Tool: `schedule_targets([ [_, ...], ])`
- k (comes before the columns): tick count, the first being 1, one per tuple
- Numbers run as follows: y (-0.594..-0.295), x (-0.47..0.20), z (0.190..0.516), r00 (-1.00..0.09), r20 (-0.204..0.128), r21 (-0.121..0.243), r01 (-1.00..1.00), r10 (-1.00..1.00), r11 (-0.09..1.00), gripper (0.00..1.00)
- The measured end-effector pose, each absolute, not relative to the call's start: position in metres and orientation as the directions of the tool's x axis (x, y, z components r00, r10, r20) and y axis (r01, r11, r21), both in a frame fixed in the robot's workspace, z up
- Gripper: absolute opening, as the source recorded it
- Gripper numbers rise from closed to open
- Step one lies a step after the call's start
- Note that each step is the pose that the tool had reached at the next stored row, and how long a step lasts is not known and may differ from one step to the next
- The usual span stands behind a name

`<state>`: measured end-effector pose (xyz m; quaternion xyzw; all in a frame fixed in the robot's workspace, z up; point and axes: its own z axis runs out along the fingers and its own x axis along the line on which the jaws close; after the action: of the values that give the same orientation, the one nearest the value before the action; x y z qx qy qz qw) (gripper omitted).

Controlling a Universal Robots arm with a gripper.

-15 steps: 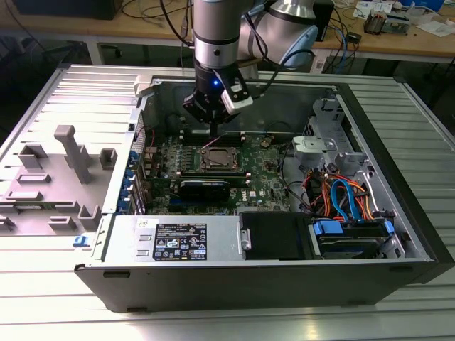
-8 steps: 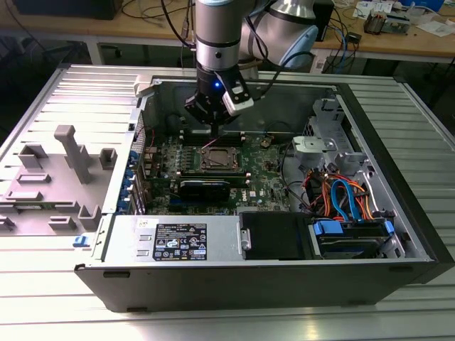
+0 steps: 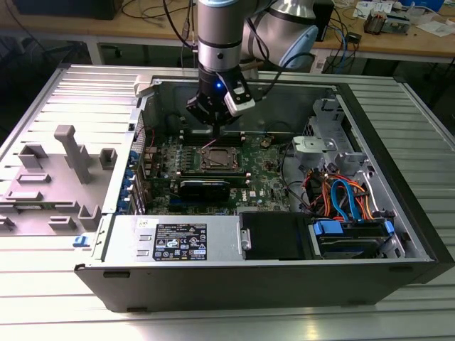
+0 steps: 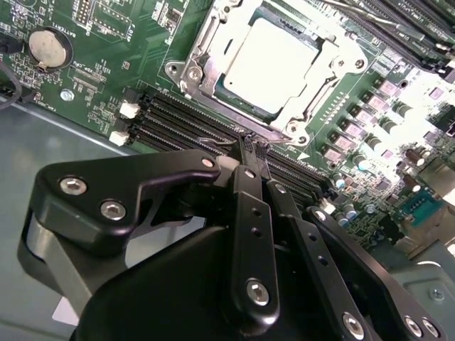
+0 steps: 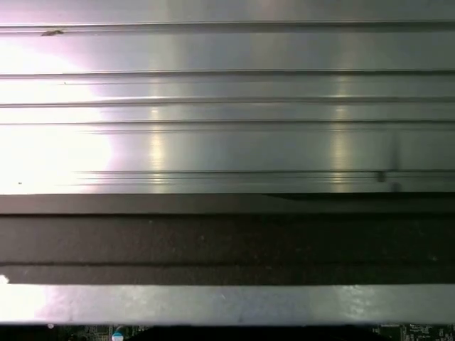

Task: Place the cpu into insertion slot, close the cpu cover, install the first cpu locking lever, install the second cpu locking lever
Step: 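Install the first cpu locking lever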

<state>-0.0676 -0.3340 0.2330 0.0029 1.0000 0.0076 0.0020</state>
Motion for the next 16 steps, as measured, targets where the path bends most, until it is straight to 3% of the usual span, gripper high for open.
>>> schedule_targets([
  [16,-0.334,-0.057,0.228,-1.0,-0.004,0.015,0.006,0.006,1.0,0.11],
])
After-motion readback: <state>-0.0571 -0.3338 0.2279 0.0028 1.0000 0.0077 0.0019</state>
